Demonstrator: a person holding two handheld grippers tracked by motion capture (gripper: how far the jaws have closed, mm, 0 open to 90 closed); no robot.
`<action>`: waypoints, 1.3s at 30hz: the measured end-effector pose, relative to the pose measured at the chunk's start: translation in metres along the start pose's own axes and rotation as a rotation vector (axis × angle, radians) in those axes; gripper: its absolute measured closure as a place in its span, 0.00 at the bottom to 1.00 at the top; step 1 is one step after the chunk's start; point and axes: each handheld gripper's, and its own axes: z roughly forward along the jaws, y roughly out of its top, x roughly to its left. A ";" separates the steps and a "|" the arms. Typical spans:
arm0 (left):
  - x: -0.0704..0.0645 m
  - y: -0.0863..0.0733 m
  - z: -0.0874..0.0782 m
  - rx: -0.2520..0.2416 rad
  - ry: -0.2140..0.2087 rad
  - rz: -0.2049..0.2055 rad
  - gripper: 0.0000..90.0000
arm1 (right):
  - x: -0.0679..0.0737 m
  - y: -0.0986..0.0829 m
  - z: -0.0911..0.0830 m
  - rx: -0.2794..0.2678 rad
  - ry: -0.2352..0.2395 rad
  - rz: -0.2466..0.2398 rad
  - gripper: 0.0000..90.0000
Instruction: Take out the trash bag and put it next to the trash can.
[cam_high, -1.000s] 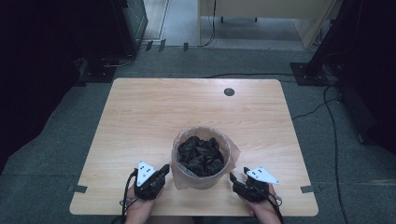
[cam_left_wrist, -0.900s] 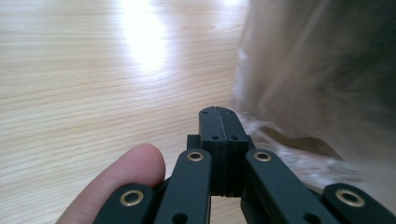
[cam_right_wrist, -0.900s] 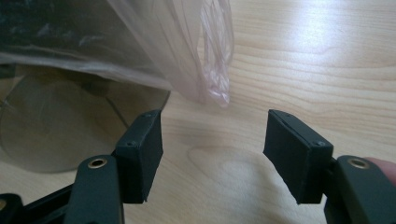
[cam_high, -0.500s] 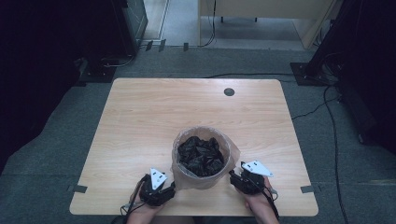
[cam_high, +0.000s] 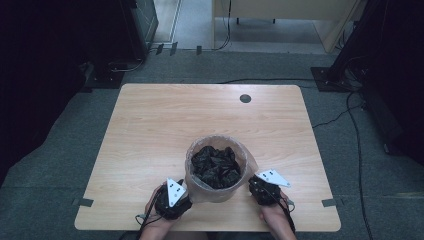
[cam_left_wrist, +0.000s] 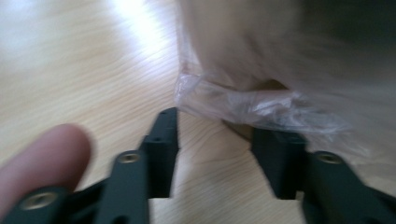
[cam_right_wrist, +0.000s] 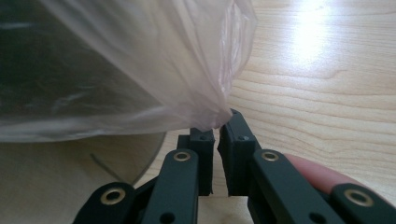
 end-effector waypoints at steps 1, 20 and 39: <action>-0.001 0.000 0.000 -0.010 -0.002 0.008 0.68 | 0.000 0.000 0.000 -0.003 0.004 0.001 0.96; 0.015 0.034 -0.053 -0.231 -0.063 -0.100 1.00 | 0.004 0.061 -0.051 -0.289 -0.040 0.010 0.98; 0.003 0.142 -0.089 -0.390 -0.154 -0.062 1.00 | 0.070 0.128 -0.077 -0.440 0.089 -0.176 0.98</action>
